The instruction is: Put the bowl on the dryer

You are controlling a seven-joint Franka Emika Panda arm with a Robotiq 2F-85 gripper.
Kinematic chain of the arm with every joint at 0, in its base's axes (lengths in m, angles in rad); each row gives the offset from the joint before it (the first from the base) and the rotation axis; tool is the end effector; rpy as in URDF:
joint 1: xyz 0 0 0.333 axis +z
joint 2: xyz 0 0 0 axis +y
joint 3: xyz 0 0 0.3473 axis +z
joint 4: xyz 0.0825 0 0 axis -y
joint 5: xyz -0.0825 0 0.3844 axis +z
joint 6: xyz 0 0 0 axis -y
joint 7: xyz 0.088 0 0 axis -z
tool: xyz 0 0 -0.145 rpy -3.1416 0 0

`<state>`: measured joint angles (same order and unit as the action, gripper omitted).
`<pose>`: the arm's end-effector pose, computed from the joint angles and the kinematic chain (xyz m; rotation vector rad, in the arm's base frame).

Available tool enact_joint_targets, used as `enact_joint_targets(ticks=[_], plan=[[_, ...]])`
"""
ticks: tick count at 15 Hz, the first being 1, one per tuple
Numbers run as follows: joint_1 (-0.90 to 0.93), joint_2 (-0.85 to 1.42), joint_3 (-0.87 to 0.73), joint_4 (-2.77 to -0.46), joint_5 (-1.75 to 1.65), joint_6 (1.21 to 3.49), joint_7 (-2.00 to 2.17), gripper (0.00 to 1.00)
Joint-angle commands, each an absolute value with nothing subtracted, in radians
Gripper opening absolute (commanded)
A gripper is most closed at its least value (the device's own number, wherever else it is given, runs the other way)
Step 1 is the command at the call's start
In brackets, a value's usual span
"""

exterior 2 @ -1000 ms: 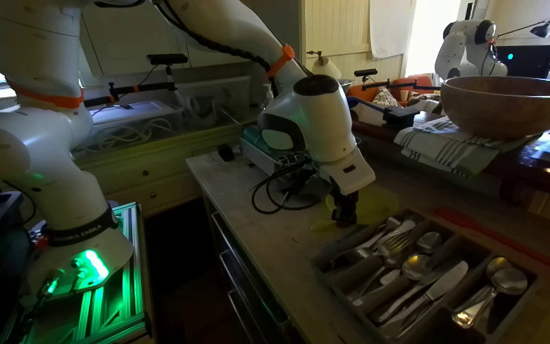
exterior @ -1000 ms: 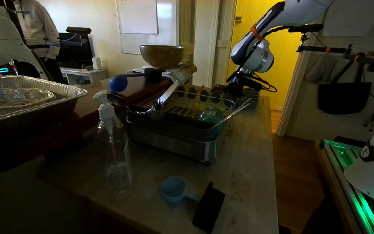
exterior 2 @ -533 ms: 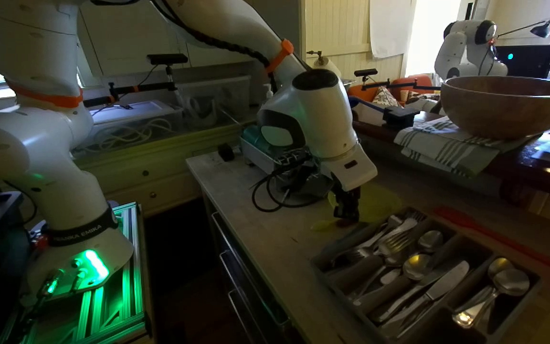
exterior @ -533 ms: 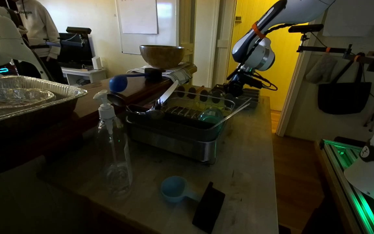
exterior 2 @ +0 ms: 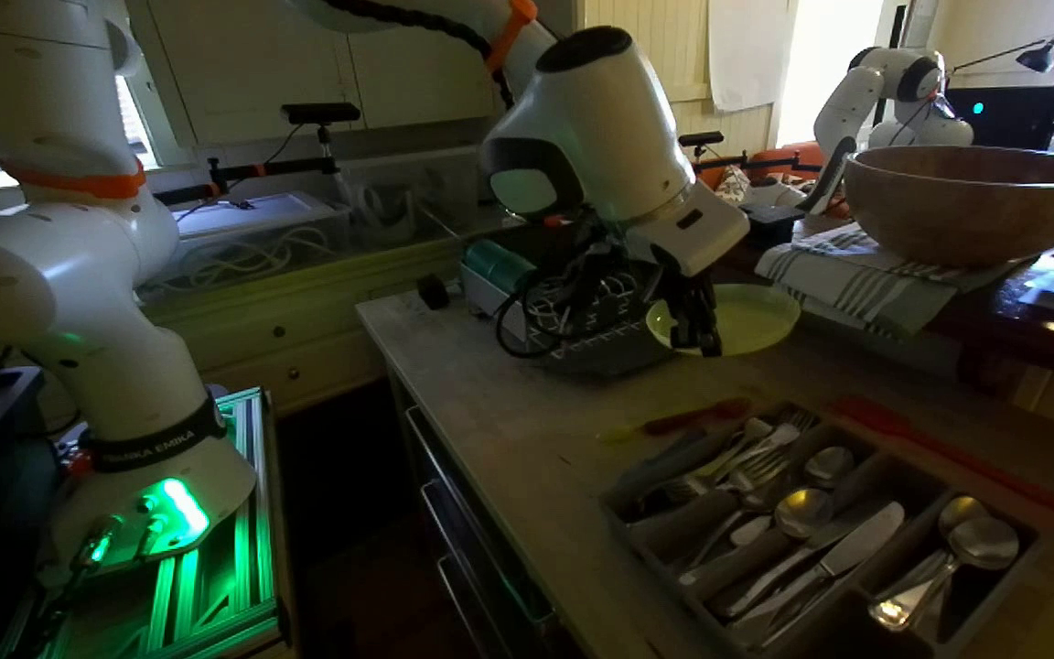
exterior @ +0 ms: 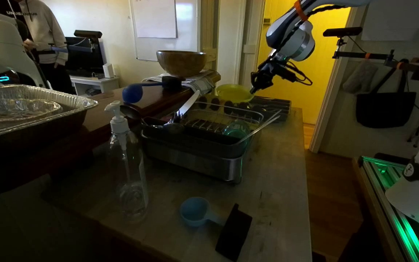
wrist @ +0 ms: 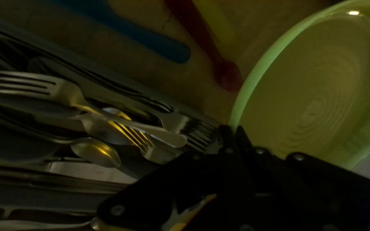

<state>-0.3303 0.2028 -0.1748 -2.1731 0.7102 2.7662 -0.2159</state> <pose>0.5243 -0.3088 0.3337 -2.5856 1.2377 -0.7018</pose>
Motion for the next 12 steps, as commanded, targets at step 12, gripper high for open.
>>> enact_joint_targets(ticks=[12], plan=[[-0.296,0.039,-0.115,-2.203,0.694,2.856,-0.635,0.01]])
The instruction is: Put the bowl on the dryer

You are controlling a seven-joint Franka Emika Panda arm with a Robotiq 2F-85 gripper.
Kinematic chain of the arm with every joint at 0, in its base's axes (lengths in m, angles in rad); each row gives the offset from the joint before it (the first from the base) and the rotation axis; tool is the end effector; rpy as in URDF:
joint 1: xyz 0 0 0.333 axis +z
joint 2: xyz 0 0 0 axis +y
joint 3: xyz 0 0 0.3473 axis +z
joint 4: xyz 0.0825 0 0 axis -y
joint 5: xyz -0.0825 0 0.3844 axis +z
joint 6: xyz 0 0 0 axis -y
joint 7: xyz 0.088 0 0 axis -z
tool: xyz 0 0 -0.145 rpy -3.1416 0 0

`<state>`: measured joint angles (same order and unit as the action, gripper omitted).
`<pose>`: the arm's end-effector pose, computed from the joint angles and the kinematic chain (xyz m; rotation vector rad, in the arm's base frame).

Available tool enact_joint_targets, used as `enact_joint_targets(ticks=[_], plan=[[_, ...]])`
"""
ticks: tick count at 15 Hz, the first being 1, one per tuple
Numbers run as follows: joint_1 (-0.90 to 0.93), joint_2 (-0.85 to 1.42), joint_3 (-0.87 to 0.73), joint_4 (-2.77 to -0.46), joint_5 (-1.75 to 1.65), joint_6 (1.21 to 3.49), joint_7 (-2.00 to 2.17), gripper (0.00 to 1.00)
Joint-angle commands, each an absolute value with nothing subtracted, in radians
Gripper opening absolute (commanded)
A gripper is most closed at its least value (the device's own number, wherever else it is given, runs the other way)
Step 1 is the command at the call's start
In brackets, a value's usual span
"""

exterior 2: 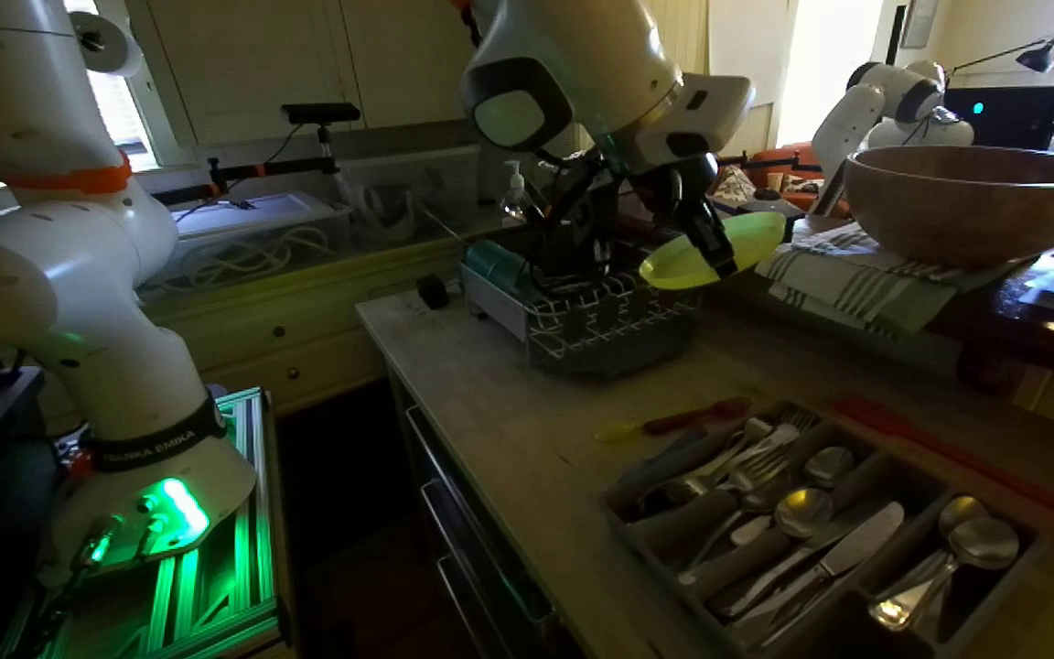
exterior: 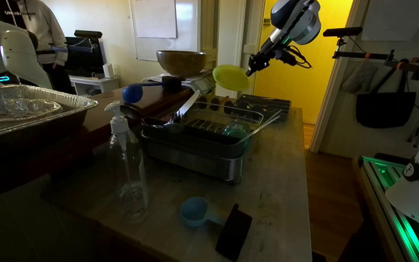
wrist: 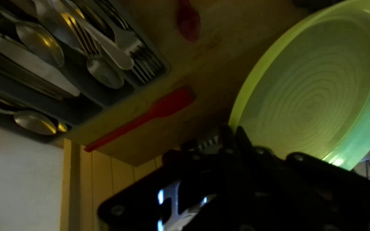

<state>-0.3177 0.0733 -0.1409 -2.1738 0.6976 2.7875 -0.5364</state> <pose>0.5333 -0.2852 0.4128 -2.7899 0.7313 -0.9591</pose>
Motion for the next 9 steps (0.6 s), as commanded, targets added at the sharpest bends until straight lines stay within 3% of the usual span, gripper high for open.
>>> enact_joint_targets(ticks=[1,9], plan=[[-0.289,0.038,-0.102,-2.202,0.707,2.889,-0.677,0.01],[-0.232,0.054,0.044,-2.172,0.855,3.110,-0.982,0.01]])
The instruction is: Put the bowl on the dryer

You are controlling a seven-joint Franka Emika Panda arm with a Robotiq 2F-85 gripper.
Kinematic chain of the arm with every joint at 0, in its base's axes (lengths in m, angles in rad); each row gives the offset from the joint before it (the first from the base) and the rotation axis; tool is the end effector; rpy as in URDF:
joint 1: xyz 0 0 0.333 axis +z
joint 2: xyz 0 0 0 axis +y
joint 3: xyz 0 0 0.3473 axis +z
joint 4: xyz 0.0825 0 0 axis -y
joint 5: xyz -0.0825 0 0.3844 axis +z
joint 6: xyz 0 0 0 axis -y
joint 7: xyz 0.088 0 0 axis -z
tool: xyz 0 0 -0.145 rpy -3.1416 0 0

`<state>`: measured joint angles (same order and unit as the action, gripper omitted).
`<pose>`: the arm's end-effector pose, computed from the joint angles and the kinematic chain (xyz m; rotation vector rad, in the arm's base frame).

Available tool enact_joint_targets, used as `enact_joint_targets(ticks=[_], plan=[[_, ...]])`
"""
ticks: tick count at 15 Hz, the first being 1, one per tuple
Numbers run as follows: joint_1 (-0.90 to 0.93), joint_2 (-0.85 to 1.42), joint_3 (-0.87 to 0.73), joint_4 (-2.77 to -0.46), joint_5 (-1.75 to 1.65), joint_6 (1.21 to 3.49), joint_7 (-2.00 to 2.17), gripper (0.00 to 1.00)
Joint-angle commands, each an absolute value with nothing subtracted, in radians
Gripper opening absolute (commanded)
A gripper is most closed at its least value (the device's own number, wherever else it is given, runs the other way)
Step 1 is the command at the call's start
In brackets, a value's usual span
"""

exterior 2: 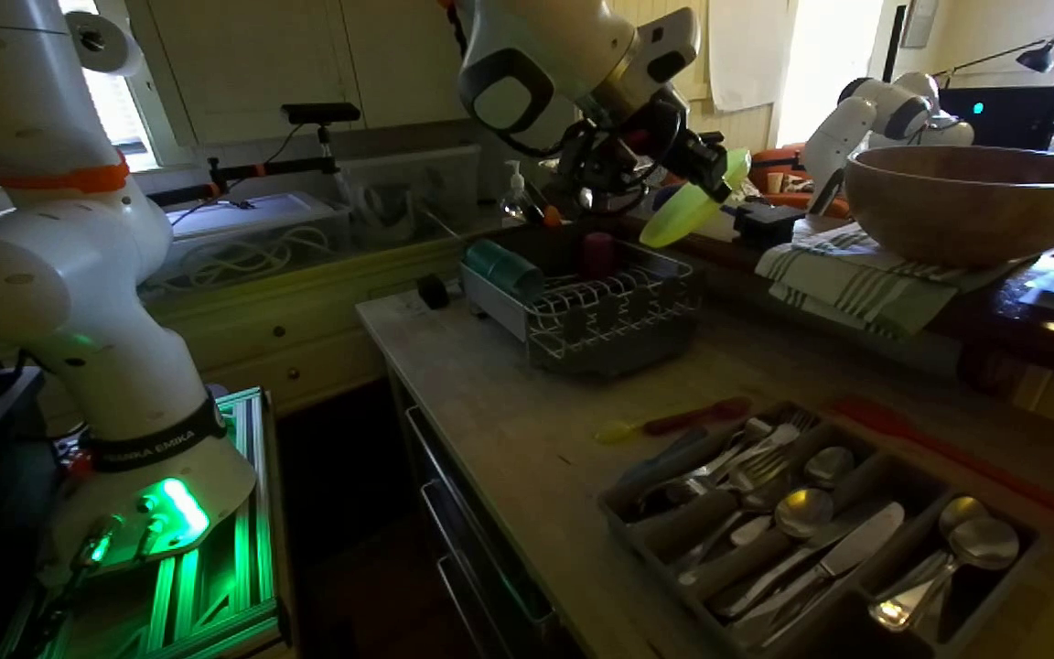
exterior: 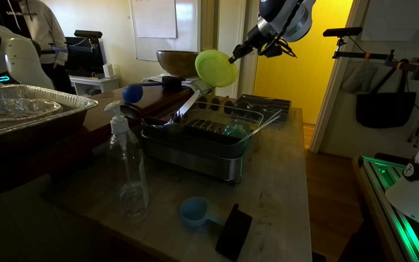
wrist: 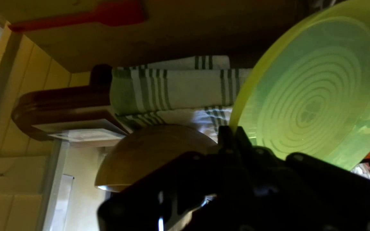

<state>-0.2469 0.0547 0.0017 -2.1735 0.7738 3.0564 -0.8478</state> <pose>0.5783 -0.1990 0.4555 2.7831 -0.1985 1.2637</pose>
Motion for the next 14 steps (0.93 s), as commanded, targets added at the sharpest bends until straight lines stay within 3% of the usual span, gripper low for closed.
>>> enact_joint_targets(ticks=[1,11,14], plan=[[-0.230,0.054,0.063,-2.169,0.877,3.121,-1.027,0.01],[-0.249,0.063,0.174,-2.098,1.302,3.097,-1.624,0.01],[-0.236,0.055,0.164,-2.112,1.254,3.107,-1.566,0.03]])
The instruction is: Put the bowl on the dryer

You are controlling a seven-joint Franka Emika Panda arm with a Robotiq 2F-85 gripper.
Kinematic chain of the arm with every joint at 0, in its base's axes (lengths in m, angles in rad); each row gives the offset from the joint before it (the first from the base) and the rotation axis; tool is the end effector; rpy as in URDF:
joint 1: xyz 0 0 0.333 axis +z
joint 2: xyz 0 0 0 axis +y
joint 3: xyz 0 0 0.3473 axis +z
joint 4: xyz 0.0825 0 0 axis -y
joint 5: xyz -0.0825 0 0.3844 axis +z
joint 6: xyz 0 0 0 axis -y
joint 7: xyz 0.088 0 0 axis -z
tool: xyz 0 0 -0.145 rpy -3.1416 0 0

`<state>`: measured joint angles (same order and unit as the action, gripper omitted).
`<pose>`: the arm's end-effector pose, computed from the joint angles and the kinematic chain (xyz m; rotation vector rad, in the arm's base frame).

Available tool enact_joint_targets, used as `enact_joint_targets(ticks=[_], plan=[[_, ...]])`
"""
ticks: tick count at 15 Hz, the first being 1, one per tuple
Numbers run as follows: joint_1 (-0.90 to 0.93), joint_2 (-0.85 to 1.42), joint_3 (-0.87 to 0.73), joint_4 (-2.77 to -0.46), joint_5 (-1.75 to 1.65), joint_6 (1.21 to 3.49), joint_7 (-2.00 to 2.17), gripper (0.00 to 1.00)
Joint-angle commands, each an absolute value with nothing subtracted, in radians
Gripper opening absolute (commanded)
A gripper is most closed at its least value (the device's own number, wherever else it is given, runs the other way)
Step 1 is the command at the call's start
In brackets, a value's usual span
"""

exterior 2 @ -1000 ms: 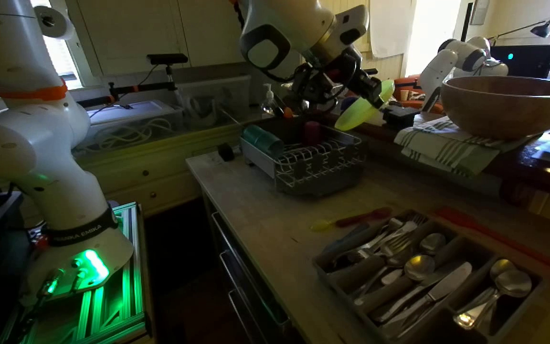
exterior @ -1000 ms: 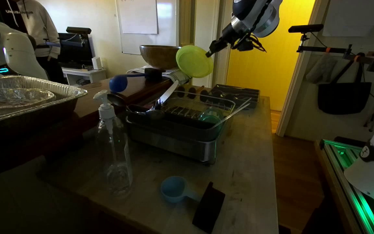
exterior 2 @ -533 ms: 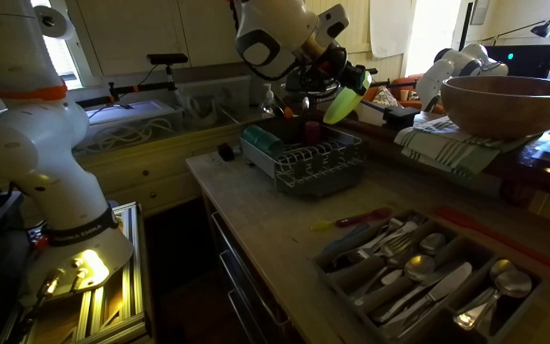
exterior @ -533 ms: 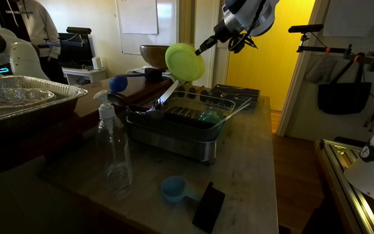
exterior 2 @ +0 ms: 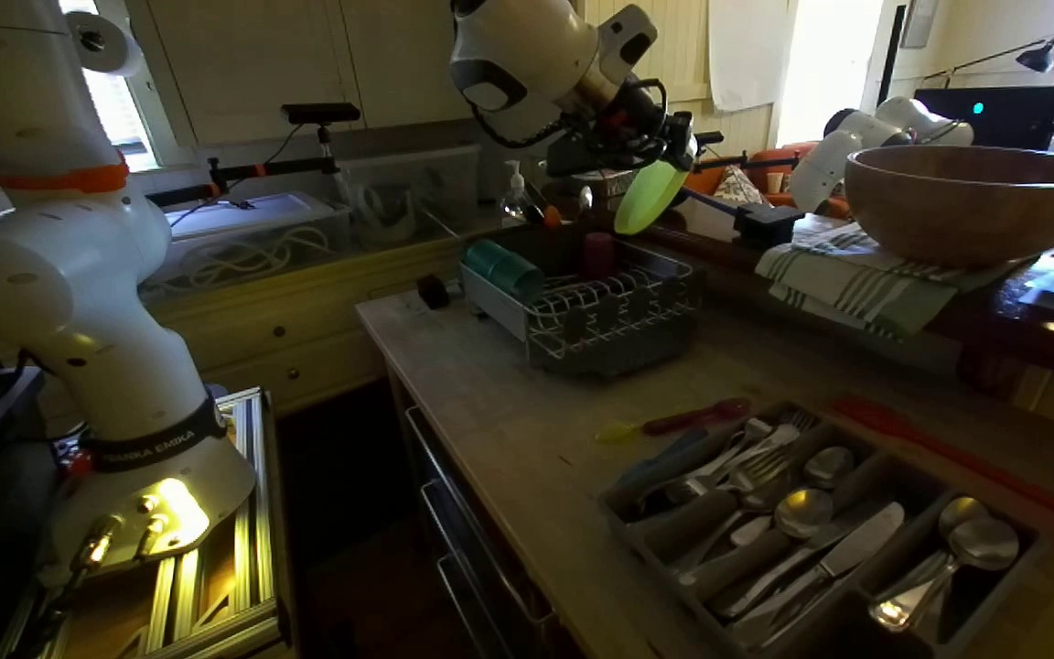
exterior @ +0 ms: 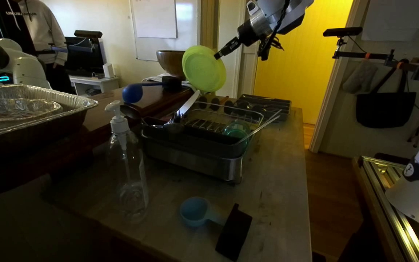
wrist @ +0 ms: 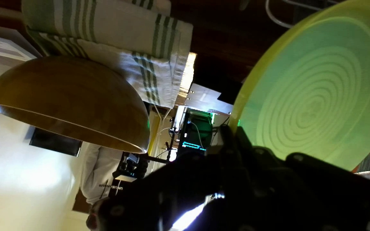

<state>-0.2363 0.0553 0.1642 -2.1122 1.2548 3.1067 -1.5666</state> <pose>0.5953 -0.1233 0.4653 2.6441 0.3353 1.3796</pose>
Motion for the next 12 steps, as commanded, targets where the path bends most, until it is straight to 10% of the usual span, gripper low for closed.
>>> enact_joint_targets(ticks=[1,12], plan=[[-0.238,0.056,0.164,-2.112,1.261,3.107,-1.575,0.03],[-0.247,0.012,0.180,-2.016,1.580,3.071,-2.110,0.01]])
